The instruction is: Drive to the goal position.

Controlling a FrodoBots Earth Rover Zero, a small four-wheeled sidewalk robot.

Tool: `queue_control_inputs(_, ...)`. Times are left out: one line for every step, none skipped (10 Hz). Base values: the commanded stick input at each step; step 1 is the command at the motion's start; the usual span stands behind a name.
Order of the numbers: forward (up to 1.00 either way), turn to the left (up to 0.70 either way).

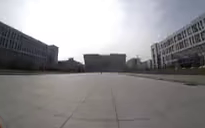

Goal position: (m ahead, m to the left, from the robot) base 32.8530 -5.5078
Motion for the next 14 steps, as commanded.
queue_control_inputs(1.0, 0.0)
queue_control_inputs(1.0, 0.0)
queue_control_inputs(1.0, 0.0)
queue_control_inputs(1.0, 0.0)
queue_control_inputs(1.0, 0.0)
queue_control_inputs(1.0, 0.0)
queue_control_inputs(1.0, 0.0)
queue_control_inputs(1.0, 0.0)
queue_control_inputs(1.0, 0.0)
queue_control_inputs(1.0, 0.0)
queue_control_inputs(1.0, 0.0)
queue_control_inputs(1.0, 0.0)
queue_control_inputs(1.0, 0.0)
queue_control_inputs(1.0, 0.0)
